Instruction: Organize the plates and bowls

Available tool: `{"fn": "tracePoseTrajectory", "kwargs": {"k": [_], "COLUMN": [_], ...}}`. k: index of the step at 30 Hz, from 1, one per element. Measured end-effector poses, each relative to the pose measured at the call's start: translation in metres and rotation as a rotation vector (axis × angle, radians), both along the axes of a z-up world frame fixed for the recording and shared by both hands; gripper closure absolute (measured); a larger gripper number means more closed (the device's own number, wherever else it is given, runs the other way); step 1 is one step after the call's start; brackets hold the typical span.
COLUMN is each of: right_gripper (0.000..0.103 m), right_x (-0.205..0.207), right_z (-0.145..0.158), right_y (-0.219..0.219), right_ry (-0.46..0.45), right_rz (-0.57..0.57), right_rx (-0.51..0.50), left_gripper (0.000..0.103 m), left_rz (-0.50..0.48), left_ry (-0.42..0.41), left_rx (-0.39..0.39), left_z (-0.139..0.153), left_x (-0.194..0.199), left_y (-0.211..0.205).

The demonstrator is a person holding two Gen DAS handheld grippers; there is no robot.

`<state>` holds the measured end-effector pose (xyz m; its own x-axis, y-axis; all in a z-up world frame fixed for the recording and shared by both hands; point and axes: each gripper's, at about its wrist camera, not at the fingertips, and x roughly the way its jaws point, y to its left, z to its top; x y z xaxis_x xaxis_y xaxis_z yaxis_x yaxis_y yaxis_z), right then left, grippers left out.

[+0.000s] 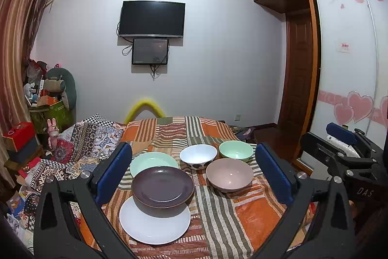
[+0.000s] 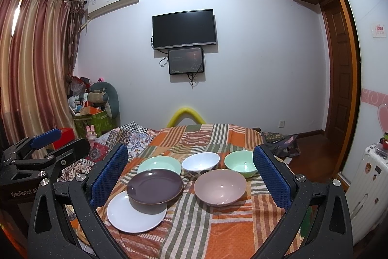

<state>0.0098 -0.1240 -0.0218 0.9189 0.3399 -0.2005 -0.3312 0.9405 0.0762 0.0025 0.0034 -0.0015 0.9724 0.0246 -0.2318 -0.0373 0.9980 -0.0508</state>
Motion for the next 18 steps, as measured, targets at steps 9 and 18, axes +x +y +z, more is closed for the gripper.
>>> {"fn": "tracePoseTrajectory", "kwargs": {"k": [9,18], "right_gripper": [0.000,0.000], "right_x": [-0.0016,-0.0023], "right_z": [0.0018,0.0030], "right_y": [0.0007,0.0014], "right_ry": [-0.002,-0.002], "right_rz": [0.003,0.003], "right_rx": [0.001,0.002], "left_gripper": [0.000,0.000], "left_rz": [-0.002,-0.005], "left_ry": [0.001,0.002], "left_rx": [-0.002,-0.003], "left_z": [0.0003,0.0015], "left_x": [0.0002,-0.0005], "left_y": [-0.0001,0.0001]}}
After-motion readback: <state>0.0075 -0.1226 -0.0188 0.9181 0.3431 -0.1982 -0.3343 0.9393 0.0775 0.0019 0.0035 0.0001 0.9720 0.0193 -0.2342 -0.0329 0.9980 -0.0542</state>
